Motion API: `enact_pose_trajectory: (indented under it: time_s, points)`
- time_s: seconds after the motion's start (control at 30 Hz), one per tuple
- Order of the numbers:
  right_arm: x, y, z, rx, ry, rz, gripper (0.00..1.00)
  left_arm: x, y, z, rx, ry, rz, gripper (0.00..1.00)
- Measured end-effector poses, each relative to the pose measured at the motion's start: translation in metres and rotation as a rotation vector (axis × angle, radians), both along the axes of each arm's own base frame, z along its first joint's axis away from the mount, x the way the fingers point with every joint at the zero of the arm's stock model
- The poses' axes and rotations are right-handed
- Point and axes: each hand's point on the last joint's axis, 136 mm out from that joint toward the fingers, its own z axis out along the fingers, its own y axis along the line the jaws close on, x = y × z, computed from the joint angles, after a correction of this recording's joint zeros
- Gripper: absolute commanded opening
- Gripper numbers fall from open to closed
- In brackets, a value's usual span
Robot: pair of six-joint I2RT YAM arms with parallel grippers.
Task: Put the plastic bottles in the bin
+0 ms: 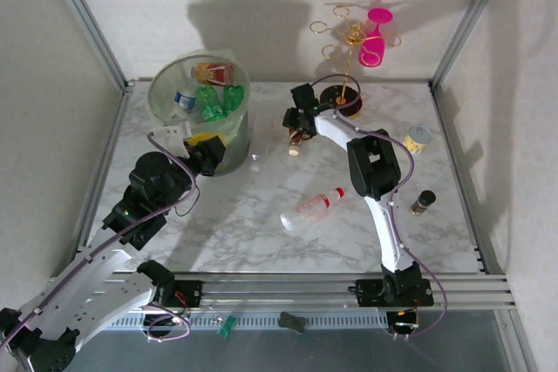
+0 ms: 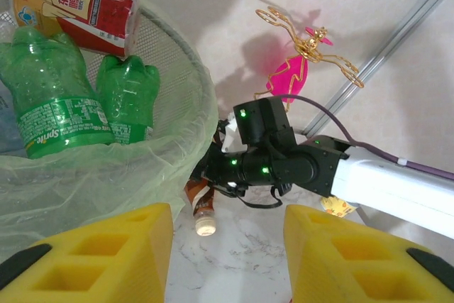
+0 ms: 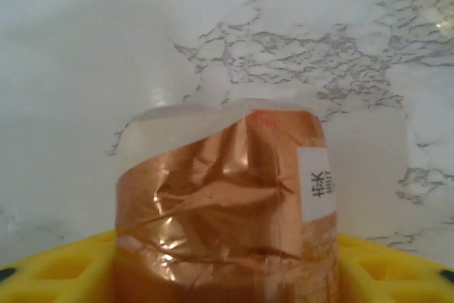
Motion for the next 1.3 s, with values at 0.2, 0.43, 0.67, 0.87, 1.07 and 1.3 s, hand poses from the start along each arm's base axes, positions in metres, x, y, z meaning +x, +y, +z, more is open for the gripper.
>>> enact_pose_trajectory:
  time_s: [0.2, 0.43, 0.67, 0.87, 1.07, 1.3]
  points:
    - [-0.040, -0.021, 0.012, -0.001, 0.019, -0.005, 0.50, 0.003, -0.002, -0.004, 0.018, 0.004, -0.002, 0.46]
    - [-0.084, -0.036, 0.070, 0.091, -0.067, 0.008, 0.49, 0.003, -0.005, -0.005, 0.018, 0.010, -0.014, 0.59]
    - [-0.131, -0.036, 0.179, 0.253, -0.294, 0.078, 0.48, 0.000, -0.052, -0.014, 0.009, 0.100, -0.143, 0.72]
    - [-0.181, -0.037, 0.266, 0.420, -0.476, 0.145, 0.48, -0.024, -0.097, -0.011, -0.033, 0.156, -0.325, 0.80]
    - [-0.226, -0.033, 0.320, 0.602, -0.585, 0.215, 0.47, -0.048, -0.153, -0.033, -0.022, 0.259, -0.543, 0.81]
    - [-0.261, -0.008, 0.325, 0.713, -0.561, 0.317, 0.47, -0.073, -0.181, -0.018, -0.097, 0.246, -0.718, 0.79]
